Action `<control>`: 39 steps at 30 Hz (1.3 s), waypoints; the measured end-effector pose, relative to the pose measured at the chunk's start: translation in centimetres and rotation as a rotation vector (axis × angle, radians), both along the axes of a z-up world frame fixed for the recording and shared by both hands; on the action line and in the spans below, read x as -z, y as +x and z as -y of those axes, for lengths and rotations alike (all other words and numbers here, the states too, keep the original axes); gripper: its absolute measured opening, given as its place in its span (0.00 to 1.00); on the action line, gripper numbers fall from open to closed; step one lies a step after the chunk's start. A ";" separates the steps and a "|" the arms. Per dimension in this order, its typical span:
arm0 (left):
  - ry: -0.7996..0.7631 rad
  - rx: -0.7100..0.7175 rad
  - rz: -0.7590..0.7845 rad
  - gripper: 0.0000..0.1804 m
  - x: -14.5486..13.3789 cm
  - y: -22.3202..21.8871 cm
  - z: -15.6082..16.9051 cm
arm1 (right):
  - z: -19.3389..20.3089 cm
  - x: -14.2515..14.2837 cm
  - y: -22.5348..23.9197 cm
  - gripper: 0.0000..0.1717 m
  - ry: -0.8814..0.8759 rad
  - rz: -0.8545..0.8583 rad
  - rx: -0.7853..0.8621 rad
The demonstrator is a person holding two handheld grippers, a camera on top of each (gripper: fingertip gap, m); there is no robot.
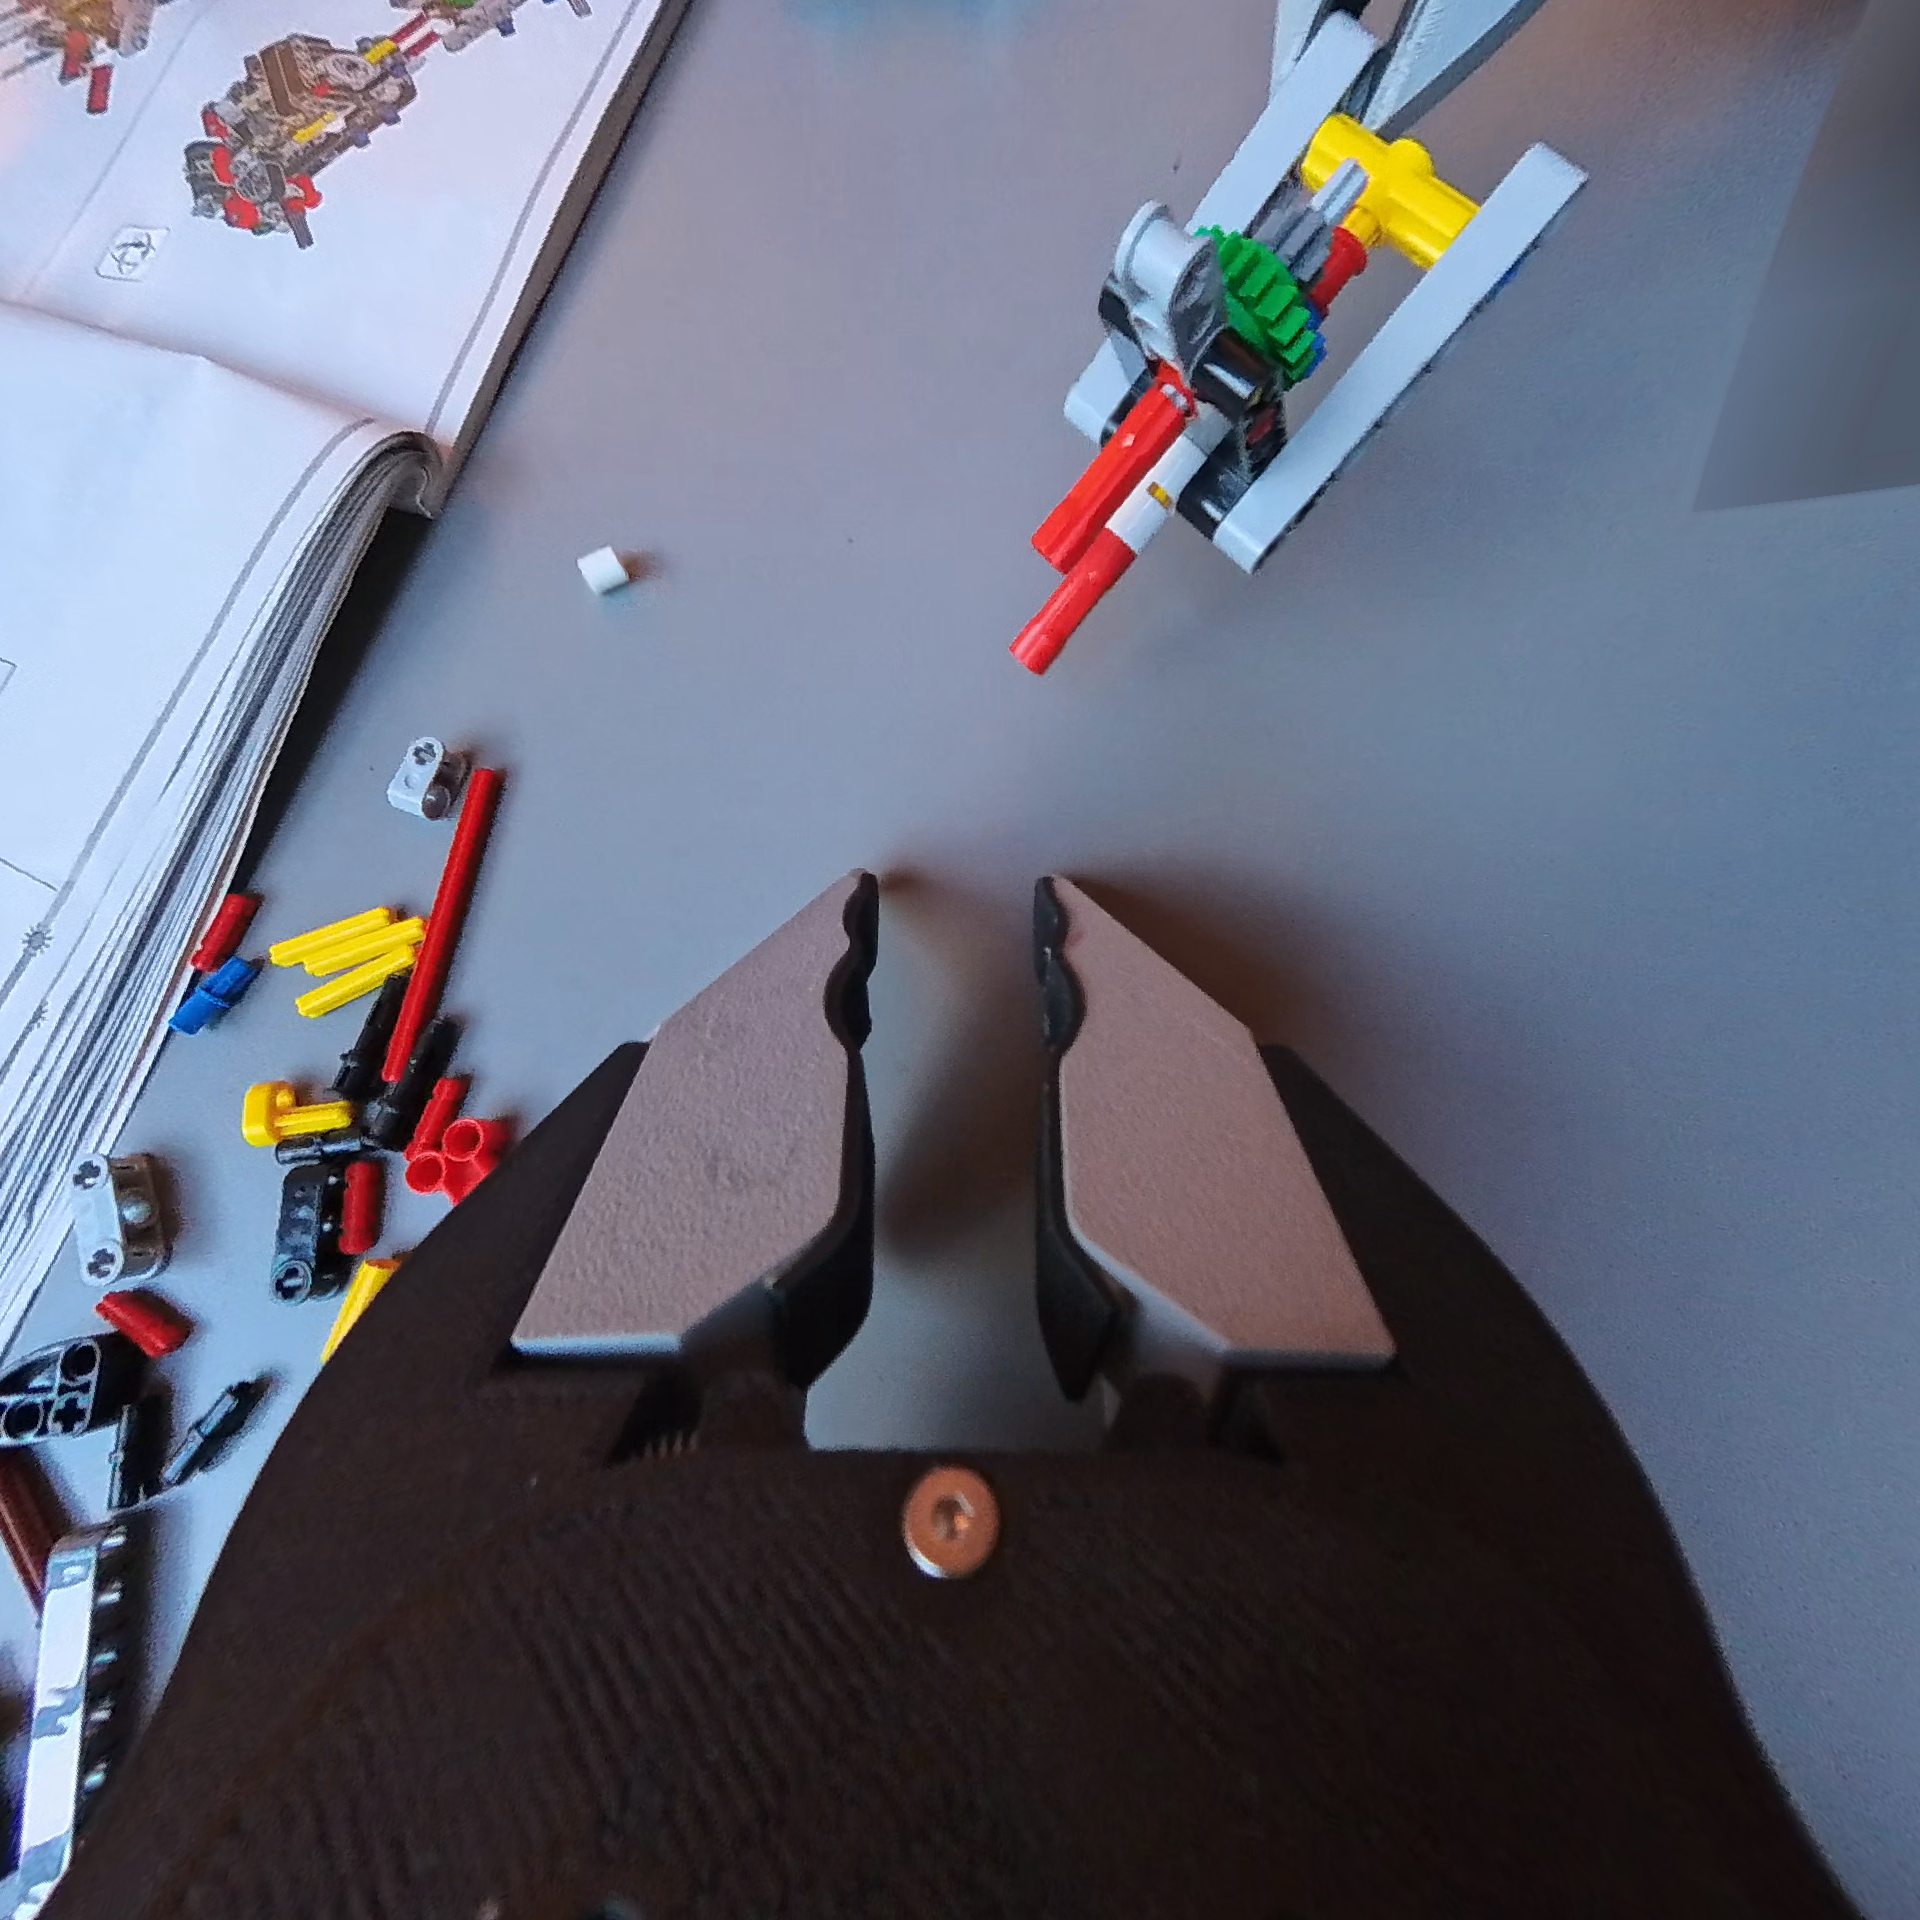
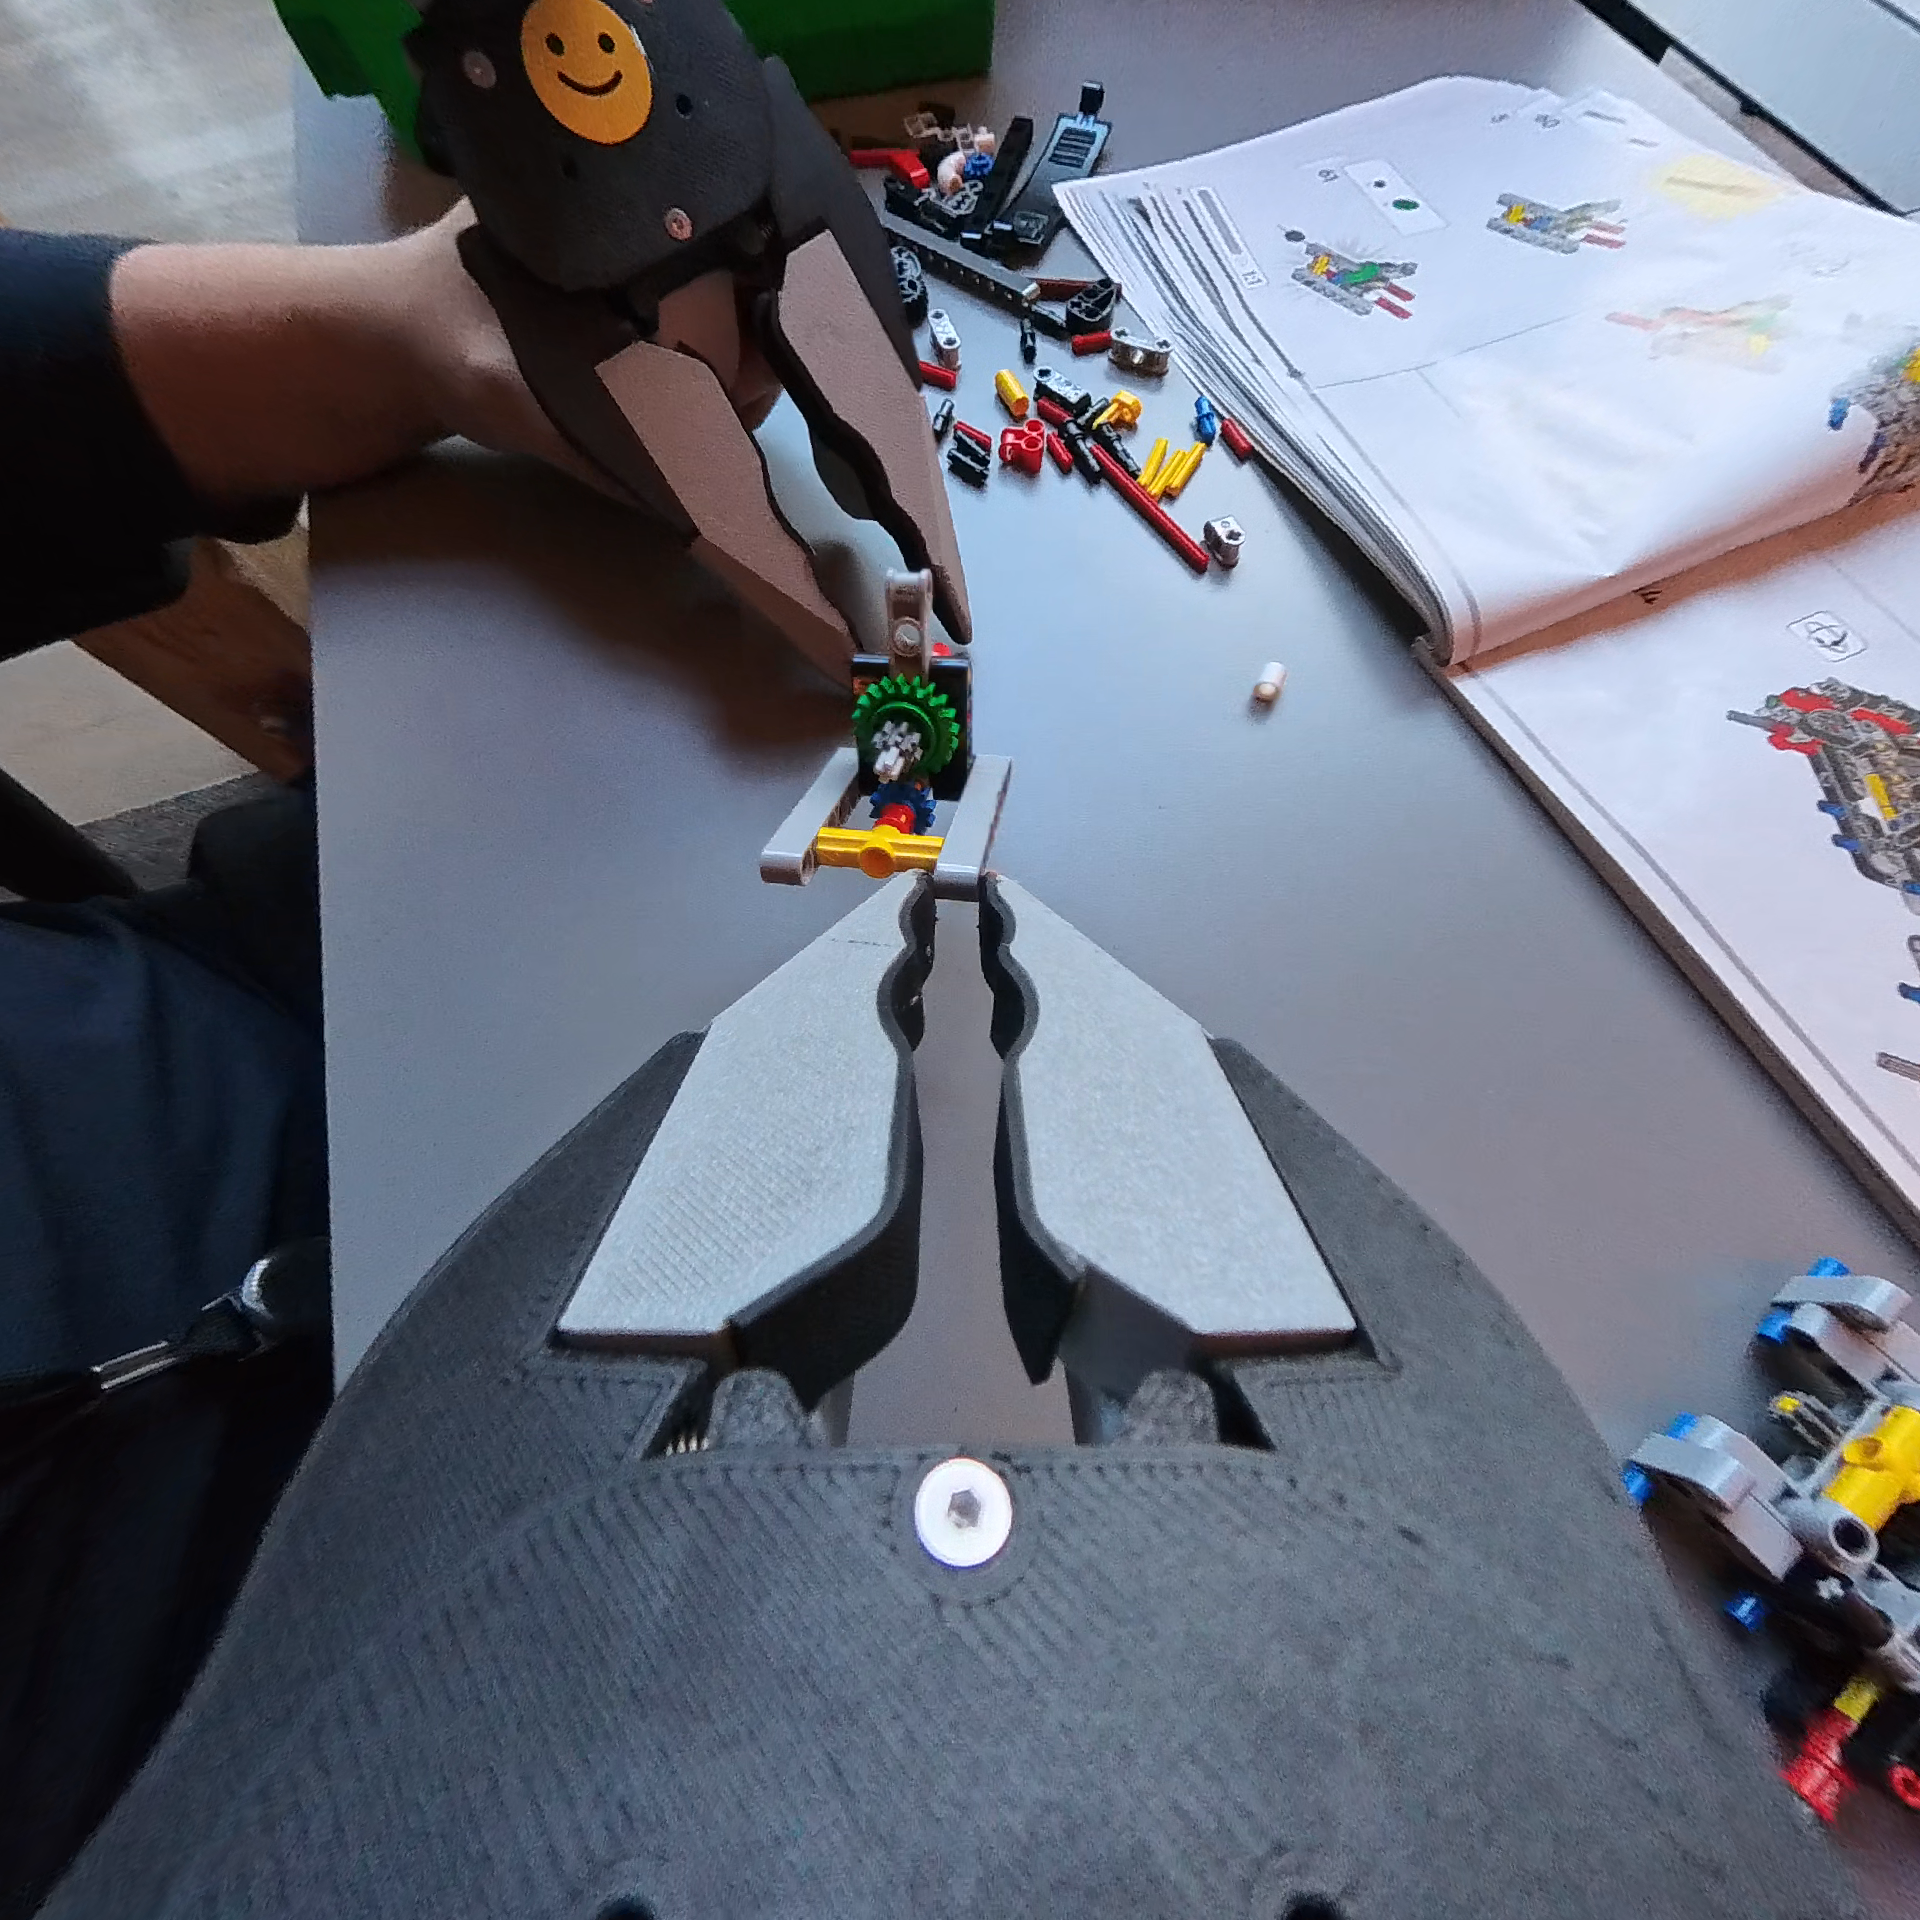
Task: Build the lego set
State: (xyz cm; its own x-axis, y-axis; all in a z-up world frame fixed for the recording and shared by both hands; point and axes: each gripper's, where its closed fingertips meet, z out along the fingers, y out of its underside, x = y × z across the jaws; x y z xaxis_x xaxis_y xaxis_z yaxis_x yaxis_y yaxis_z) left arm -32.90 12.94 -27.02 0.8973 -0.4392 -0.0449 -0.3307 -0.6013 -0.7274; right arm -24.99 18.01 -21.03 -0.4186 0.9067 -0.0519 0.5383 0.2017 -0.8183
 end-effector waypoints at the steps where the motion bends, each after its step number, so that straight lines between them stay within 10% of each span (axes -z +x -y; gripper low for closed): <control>1: 0.000 0.000 0.000 0.15 0.0 0.0 0.0 | -0.1 0.0 0.0 0.03 0.014 -0.003 0.005; 39: 0.020 0.034 -0.037 0.09 0.0 0.4 -0.2 | -0.3 0.3 -0.3 0.03 0.158 -0.045 0.026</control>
